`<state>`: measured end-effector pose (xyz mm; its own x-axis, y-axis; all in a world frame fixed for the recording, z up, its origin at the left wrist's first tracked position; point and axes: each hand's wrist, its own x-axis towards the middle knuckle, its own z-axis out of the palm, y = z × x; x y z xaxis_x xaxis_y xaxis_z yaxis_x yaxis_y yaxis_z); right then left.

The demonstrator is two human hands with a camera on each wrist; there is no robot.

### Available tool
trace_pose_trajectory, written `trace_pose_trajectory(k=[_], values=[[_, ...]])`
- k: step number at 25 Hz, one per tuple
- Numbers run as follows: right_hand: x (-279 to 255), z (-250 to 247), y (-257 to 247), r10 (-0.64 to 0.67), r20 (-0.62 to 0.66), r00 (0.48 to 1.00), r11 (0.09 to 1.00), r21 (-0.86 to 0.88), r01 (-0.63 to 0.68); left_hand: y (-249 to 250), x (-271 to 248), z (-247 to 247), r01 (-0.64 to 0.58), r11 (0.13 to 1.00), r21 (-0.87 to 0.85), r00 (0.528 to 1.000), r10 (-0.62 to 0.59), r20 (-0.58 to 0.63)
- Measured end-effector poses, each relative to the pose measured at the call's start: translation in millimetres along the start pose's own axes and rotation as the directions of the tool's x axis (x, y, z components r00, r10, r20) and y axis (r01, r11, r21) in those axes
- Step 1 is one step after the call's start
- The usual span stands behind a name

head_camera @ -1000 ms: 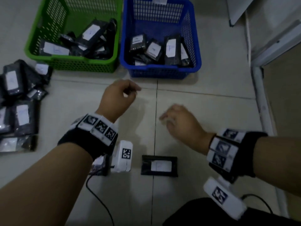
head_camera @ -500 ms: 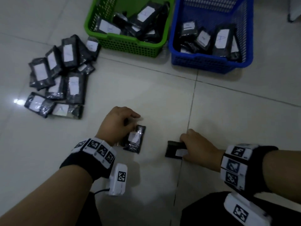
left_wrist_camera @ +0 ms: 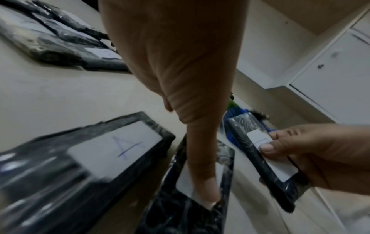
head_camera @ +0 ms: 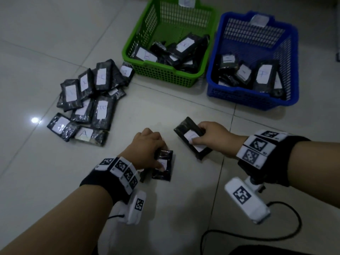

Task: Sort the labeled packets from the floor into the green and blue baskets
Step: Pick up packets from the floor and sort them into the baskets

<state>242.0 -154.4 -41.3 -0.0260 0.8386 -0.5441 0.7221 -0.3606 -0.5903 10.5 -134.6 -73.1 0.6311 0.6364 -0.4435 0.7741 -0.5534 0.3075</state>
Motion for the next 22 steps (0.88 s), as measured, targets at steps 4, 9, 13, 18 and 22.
trace_pose_trajectory(k=[4, 9, 13, 18, 22], values=[[11, -34, -12, -0.009, -0.179, 0.984, 0.940, 0.334, 0.070, 4, 28, -39, 0.040, 0.850, -0.526, 0.978, -0.141, -0.153], [39, -83, -37, 0.016, -0.299, 0.954, 0.803, 0.572, 0.166, 0, 68, -91, -0.110, 0.520, -0.847, 0.839, -0.409, -0.359], [83, -112, -63, 0.050, -0.345, 0.937, 0.700, 0.682, 0.214, -20, 98, -126, -0.252, 0.488, -0.836, 0.603, -0.596, -0.530], [134, -105, -75, 0.182, -0.403, 0.897, 0.668, 0.720, 0.188, -62, 136, -140, -0.022, 0.666, -0.745, 0.457, -0.657, -0.600], [158, -93, -79, 0.173, -0.500, 0.849, 0.804, 0.569, 0.171, -91, 154, -153, 0.072, 0.848, -0.526, 0.615, -0.453, -0.645]])
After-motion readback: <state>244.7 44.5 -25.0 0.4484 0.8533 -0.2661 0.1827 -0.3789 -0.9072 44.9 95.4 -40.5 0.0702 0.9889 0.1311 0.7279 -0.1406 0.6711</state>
